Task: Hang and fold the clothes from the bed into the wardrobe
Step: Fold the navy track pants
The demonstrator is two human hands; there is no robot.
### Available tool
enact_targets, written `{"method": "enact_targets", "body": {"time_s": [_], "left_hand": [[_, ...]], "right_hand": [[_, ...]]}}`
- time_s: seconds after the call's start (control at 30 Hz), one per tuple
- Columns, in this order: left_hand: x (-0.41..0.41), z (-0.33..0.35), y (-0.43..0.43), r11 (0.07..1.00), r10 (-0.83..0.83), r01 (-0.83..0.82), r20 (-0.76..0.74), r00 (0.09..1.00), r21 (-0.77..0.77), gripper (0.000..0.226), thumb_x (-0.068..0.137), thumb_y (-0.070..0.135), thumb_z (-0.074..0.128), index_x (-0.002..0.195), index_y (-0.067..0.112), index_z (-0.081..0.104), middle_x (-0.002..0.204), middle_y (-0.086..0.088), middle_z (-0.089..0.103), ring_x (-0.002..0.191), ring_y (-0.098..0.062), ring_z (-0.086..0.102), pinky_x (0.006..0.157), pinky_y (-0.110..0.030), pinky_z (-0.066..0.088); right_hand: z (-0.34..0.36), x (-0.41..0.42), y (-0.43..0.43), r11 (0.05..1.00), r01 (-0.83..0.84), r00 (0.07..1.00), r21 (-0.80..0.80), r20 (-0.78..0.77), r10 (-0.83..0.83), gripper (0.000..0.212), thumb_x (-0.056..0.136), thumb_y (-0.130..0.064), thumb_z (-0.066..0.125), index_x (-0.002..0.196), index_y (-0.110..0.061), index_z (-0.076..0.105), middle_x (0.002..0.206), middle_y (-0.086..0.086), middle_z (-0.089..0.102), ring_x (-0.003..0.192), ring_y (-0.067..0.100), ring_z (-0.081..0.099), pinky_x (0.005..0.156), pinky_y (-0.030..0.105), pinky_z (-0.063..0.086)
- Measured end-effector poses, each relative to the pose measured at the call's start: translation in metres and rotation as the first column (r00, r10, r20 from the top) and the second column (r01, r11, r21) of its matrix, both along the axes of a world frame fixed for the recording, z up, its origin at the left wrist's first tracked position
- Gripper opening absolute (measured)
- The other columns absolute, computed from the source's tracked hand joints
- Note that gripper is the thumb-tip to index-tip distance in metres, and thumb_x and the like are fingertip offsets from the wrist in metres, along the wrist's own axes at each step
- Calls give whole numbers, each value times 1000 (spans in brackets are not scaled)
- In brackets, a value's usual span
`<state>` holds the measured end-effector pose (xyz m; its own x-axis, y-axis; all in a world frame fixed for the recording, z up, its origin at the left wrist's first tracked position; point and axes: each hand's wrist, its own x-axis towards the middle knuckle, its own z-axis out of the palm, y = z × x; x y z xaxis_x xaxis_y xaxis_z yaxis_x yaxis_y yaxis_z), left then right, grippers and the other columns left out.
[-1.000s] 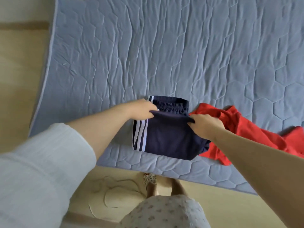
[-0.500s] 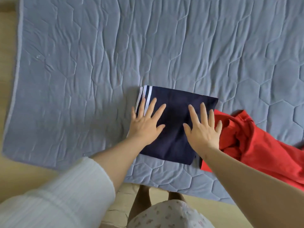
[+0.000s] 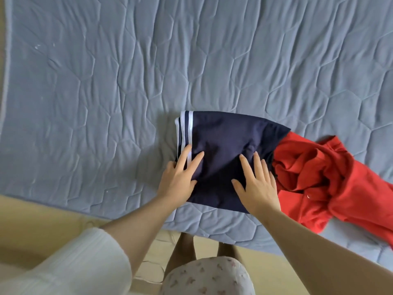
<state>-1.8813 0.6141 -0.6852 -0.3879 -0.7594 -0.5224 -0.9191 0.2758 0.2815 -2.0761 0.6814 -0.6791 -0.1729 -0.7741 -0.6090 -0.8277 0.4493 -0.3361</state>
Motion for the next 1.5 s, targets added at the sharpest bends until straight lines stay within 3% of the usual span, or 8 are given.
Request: {"method": "enact_targets", "body": {"time_s": [0.13,0.23,0.53,0.67,0.77,1.13,1.4,1.5], "left_hand": [[-3,-6,-26,919,393,-393,-173,903,39,86,81,36,68,149,27,16,156,-5,11,132,-30,31,107,-38,27],[-9,-21,-42,585,802,-685,-183,569,435,96,77,38,72,149,19,11,153,-4,21,138,-20,27,114,-32,21],[-3,-43,-54,424,840,-640,-13,543,640,62,66,38,81,119,24,52,110,8,62,99,-11,60,78,-23,46],[6,-21,-49,248,817,-609,175,549,753,79,52,44,83,120,16,57,122,3,59,116,-18,52,105,-36,36],[22,7,-38,134,801,-570,249,544,811,57,49,37,79,100,14,69,96,-6,73,86,-20,70,85,-35,48],[70,157,-34,146,924,-538,80,375,831,45,48,35,73,86,11,72,90,-12,73,77,-25,72,75,-33,51],[113,314,-34,262,965,-474,-243,104,840,29,58,39,68,75,17,79,88,-7,74,77,-20,72,68,-30,51],[129,367,-25,340,922,-364,-383,-53,867,28,68,35,64,83,17,78,95,-7,74,85,-20,71,63,-25,56]], "right_hand": [[2,-4,-15,782,590,805,-199,78,-588,67,84,-25,65,142,-11,33,150,13,28,133,33,30,106,41,27],[-10,-4,-21,523,852,521,-27,143,-841,72,80,-30,70,137,-5,35,139,18,36,127,36,35,107,39,26],[-34,-16,-27,393,843,225,368,422,-878,55,73,-41,75,118,-25,49,122,-1,60,107,18,58,96,36,45],[-14,-13,-12,293,592,6,751,360,-933,53,53,-49,77,97,-21,69,94,3,74,79,20,72,67,30,53],[1,-10,8,253,519,-30,817,313,-949,53,46,-43,76,90,-16,69,84,7,75,70,22,72,58,27,52],[126,6,-16,480,491,-57,727,577,-815,29,47,-30,75,71,-14,78,86,9,74,72,25,72,64,31,51],[279,34,-75,747,370,-150,553,829,-540,39,40,-31,87,73,-13,78,80,5,74,75,19,72,56,27,56],[340,53,-84,782,446,-154,436,898,-413,16,64,-29,74,58,-14,75,61,-1,71,57,12,69,44,22,52]]}}
